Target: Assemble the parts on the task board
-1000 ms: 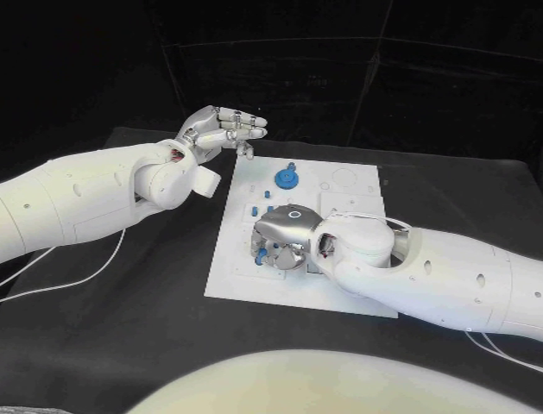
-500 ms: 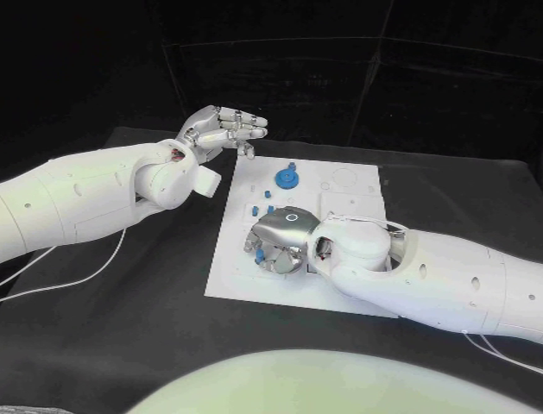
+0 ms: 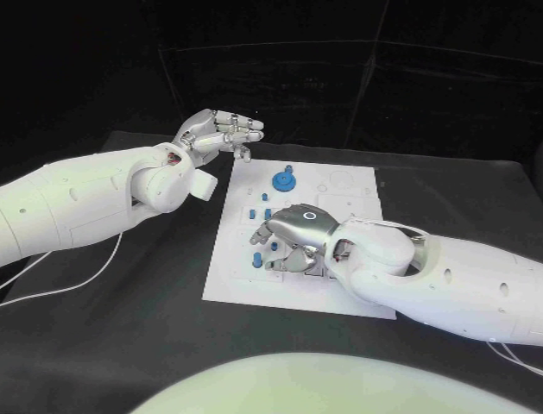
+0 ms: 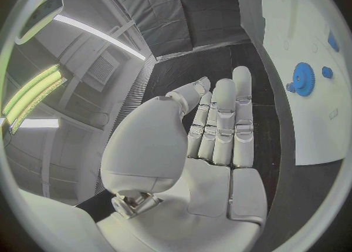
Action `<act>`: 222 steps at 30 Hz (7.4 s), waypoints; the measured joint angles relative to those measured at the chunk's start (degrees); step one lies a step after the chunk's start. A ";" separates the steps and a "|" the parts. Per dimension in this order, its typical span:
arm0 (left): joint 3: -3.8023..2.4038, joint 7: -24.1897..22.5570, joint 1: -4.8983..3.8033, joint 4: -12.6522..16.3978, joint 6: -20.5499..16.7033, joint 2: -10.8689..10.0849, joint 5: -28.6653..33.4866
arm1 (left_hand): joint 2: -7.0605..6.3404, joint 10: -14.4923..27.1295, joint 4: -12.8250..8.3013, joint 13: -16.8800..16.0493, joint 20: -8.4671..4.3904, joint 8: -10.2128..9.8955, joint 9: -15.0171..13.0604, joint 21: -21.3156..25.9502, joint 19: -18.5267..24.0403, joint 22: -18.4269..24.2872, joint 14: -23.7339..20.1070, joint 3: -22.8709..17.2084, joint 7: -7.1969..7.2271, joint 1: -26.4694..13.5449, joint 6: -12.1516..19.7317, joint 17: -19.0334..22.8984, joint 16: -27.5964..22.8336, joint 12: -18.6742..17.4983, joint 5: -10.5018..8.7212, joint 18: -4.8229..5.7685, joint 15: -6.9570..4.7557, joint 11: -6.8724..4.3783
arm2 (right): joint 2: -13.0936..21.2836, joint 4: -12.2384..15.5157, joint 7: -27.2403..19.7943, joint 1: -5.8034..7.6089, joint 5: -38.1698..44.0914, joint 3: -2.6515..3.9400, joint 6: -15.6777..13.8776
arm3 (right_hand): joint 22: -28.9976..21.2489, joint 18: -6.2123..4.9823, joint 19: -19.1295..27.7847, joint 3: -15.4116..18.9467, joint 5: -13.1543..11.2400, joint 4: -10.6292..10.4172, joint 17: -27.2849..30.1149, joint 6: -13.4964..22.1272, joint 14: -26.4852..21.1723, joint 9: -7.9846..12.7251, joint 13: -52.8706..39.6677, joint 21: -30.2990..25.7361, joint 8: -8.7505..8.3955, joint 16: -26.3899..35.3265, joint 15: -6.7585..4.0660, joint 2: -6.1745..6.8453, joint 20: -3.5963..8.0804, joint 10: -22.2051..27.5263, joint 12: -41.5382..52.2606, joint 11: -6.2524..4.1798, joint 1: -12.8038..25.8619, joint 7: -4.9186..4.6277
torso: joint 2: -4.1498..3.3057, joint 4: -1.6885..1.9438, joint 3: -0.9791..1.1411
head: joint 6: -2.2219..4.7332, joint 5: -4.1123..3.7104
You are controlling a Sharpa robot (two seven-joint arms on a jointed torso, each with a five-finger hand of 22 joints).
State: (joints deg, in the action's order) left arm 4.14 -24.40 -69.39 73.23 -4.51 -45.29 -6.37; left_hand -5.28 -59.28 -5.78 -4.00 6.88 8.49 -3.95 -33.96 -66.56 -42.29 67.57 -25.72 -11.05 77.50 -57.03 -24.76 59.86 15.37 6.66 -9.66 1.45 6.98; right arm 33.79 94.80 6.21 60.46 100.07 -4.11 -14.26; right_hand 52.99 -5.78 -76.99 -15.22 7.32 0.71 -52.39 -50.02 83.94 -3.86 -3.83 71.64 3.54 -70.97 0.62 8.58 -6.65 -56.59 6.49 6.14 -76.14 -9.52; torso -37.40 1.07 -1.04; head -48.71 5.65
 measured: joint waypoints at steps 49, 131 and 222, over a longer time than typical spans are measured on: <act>0.08 0.01 0.08 1.01 0.22 -1.10 0.01 | -0.23 0.00 -0.16 0.00 0.00 0.00 0.00 0.00 0.00 0.00 0.00 0.16 -0.21 -0.23 0.21 0.12 0.00 0.35 0.00 0.00 0.00 0.00 | 21.35 10.20 27.44 -2.41 -17.20 2.18 1.12 | 18.32 1.83 -6.05 25.10 7.20 -17.47 -22.39 -5.35 0.09 -7.49 -63.10 9.96 16.60 -12.72 -3.62 -4.16 4.01 -21.92 60.91 -5.11 7.17 3.86 | 0.38 -1.90 -0.24 | 1.54 -4.60; 0.09 0.08 0.07 1.07 1.22 -0.72 0.01 | -0.19 0.41 0.34 0.03 0.19 0.22 0.00 0.40 0.19 0.26 -0.21 0.65 -0.42 -1.69 0.42 0.35 0.00 0.61 0.00 0.01 0.21 -0.01 | 11.11 8.01 32.13 -3.66 -22.94 2.39 -5.29 | 17.74 1.80 -6.14 26.84 -4.29 -17.82 -22.53 -4.11 0.10 -14.59 -58.80 9.55 19.69 -12.71 -4.83 1.14 4.49 -19.14 50.08 -5.84 22.84 4.68 | 0.38 -1.98 -0.31 | 0.93 -3.43; 0.15 0.30 0.16 0.99 1.53 -0.98 0.02 | -0.19 0.62 0.33 0.02 0.19 0.45 0.00 0.40 0.19 0.45 -0.21 0.64 -0.20 -1.69 0.63 0.49 0.00 1.04 0.00 0.01 0.21 0.20 | 21.47 9.38 30.62 -3.94 -5.35 2.55 6.31 | 19.80 1.79 -6.57 22.06 7.88 -6.61 -22.53 -8.38 0.11 -14.42 -59.84 9.77 15.90 -12.23 -4.83 -11.26 4.51 -20.18 48.91 -6.67 -9.15 5.56 | 0.64 -2.56 -0.31 | 0.80 -5.99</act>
State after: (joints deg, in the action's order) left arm 4.29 -24.10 -69.24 74.22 -2.98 -46.26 -6.35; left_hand -5.48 -58.65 -5.45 -3.98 7.06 8.93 -3.95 -33.56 -66.37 -41.84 67.36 -25.08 -11.25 75.81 -56.40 -24.27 59.86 16.41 6.66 -9.65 1.66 7.18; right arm 55.26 104.18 36.82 56.52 94.72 -1.56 -7.95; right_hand 72.79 -3.99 -83.56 6.84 15.20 -5.91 -74.92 -58.39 84.05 -18.29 -63.67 81.41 19.44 -83.20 -4.21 -2.69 -2.14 -76.77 55.40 -0.53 -85.30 -3.96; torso -36.77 -1.49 -1.36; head -47.91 -0.34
